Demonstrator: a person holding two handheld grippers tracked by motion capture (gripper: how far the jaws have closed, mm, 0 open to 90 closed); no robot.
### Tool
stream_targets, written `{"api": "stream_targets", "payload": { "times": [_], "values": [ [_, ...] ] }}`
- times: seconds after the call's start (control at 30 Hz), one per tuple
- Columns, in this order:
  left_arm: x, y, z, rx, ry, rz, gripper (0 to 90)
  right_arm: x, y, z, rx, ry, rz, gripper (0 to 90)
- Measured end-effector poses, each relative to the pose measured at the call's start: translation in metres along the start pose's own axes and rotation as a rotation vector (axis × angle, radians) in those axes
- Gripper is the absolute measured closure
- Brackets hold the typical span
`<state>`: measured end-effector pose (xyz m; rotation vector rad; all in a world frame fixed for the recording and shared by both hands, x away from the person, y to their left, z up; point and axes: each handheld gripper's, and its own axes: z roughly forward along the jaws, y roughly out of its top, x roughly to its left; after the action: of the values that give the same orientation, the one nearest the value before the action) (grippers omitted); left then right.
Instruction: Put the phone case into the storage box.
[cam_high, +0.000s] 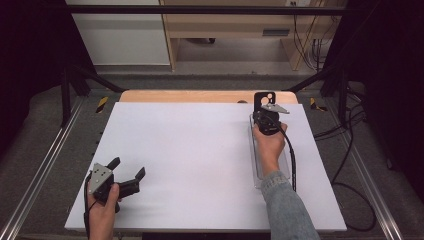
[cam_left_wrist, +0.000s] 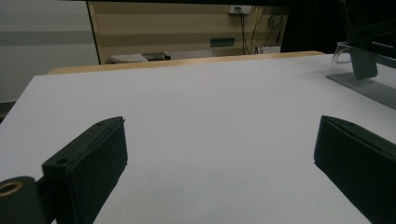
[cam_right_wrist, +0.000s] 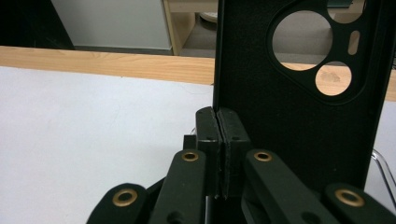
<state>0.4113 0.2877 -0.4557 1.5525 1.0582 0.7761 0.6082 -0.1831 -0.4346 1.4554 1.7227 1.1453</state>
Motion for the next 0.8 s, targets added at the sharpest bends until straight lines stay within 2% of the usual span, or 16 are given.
{"api": "stream_targets", "payload": {
  "times": [0.8],
  "values": [
    [0.0003,0.0002,-0.0007,0.0,0.002,0.002,2.6,-0.0002,-0.0021,0.0029,0.01,-0.003,-0.01,88.4]
  ]
}}
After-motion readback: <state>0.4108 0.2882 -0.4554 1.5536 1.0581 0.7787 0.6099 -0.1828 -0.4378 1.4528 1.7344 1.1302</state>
